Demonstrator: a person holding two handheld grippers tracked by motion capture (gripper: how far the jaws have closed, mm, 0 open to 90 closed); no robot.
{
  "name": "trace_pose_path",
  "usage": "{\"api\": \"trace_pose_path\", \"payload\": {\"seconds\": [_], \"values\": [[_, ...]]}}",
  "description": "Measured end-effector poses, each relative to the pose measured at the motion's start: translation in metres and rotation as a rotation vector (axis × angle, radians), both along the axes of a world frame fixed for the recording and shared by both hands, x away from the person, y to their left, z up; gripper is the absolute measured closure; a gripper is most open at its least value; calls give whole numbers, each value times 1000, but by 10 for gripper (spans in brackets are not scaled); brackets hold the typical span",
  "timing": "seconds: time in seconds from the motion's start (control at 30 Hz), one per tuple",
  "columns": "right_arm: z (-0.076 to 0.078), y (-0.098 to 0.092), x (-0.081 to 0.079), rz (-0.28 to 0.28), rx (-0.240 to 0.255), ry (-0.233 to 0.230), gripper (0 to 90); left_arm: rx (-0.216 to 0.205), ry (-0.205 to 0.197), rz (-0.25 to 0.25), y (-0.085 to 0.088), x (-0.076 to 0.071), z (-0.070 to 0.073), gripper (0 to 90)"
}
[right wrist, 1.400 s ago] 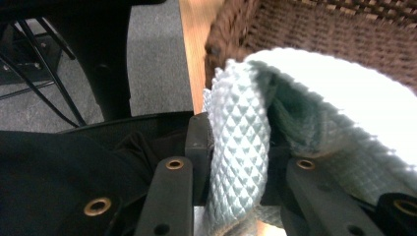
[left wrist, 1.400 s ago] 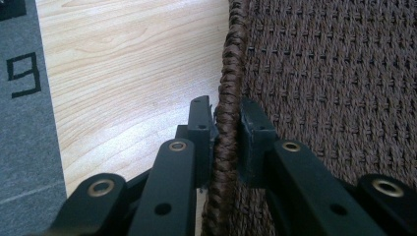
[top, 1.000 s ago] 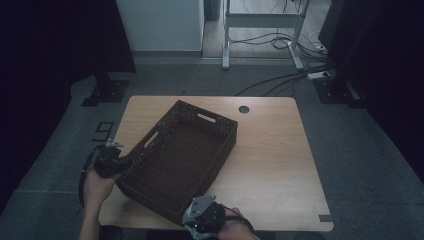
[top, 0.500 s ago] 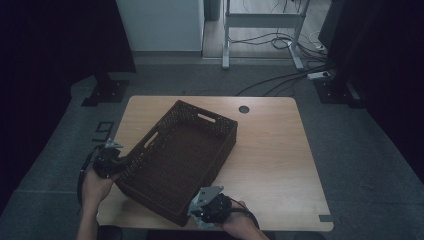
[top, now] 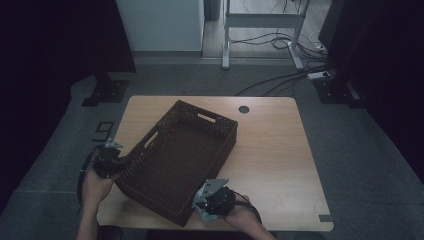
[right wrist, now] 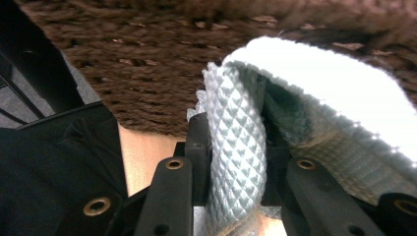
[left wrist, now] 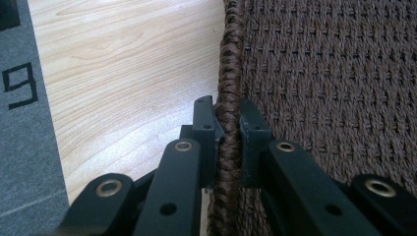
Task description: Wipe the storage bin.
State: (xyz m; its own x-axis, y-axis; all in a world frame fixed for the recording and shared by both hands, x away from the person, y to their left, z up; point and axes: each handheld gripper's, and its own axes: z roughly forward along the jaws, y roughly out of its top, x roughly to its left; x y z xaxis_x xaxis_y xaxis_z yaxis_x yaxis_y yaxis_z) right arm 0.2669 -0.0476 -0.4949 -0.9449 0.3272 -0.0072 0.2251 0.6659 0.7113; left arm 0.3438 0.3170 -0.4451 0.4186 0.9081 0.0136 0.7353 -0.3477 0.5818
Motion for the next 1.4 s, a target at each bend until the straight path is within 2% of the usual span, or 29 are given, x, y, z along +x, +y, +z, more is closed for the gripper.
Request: {"api": "trace_pose_path", "payload": {"seconds": [0.53, 1.03, 1.4], "values": [[-2, -15, 24, -88, -9, 10, 720, 11, 3, -10, 0, 0, 0, 820], [-2, -23, 41, -131, -12, 19, 717, 1, 6, -15, 1, 0, 0, 818], [-4, -35, 59, -194, -15, 23, 716, -3, 8, -17, 2, 1, 0, 818]]}}
